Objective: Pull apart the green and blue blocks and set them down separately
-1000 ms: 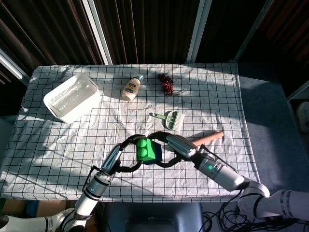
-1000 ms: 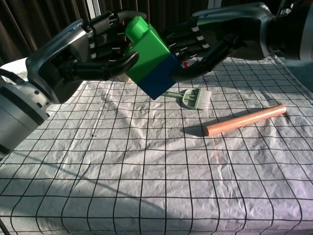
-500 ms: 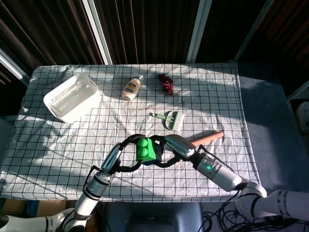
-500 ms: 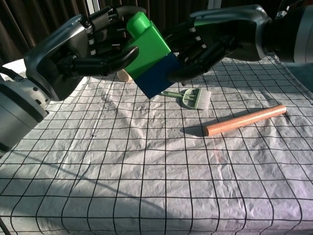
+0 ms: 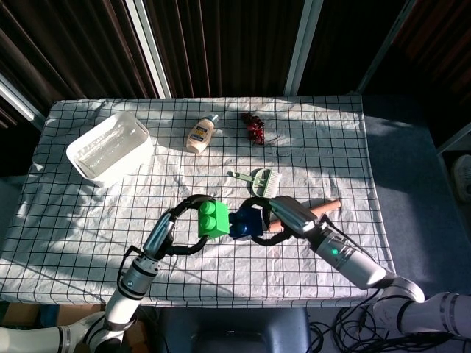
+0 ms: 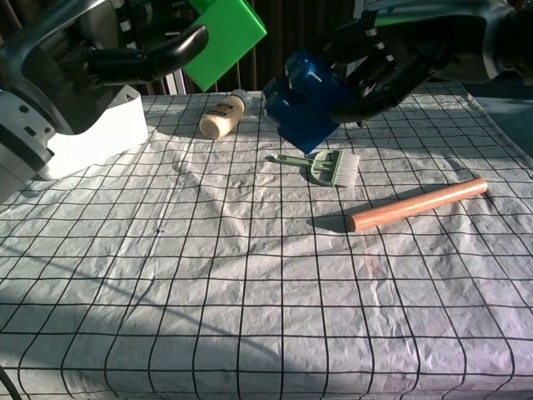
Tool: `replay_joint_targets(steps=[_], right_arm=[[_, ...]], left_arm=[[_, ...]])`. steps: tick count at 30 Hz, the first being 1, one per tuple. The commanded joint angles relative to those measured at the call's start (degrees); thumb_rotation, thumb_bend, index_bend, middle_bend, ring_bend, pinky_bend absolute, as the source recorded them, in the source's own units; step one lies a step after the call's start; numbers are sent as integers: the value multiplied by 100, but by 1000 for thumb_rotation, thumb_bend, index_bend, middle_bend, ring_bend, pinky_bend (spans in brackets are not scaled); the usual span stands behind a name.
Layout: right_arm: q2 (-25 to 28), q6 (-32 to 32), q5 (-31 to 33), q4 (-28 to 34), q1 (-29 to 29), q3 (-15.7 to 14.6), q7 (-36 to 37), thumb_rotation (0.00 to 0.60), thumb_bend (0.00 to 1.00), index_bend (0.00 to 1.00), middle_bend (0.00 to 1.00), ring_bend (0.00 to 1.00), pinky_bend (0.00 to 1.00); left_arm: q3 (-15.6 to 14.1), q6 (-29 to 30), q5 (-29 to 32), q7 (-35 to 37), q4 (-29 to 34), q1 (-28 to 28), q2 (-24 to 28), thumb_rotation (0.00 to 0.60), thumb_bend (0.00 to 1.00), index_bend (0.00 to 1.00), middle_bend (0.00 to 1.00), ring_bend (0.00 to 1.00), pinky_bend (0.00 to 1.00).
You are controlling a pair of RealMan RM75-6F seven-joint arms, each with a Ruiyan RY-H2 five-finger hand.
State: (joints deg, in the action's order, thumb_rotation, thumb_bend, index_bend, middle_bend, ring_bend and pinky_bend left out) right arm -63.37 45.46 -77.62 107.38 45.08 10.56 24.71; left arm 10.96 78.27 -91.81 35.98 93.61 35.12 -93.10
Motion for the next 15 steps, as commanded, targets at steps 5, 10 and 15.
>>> replay_joint_targets(steps=[5,10,15], right_arm=[[-76,154,415,-731,-185,-297,-1196,600,243,832,631,598,509],[-681,444,1117,-1842,-303,-441,-2515,600,244,744,630,512,470],[-1093,214,1590,-2451,-263,-436,-2805,600,243,687,617,444,415]], left_arm=[[-162,-200,452,-243,-462,-259,463,600,790,710,731,769,1000],[-183,-468,1130,254,-1579,-527,293,600,789,709,731,767,1000],[-291,-1010,1400,611,-2683,-538,-108,600,787,699,730,741,926]])
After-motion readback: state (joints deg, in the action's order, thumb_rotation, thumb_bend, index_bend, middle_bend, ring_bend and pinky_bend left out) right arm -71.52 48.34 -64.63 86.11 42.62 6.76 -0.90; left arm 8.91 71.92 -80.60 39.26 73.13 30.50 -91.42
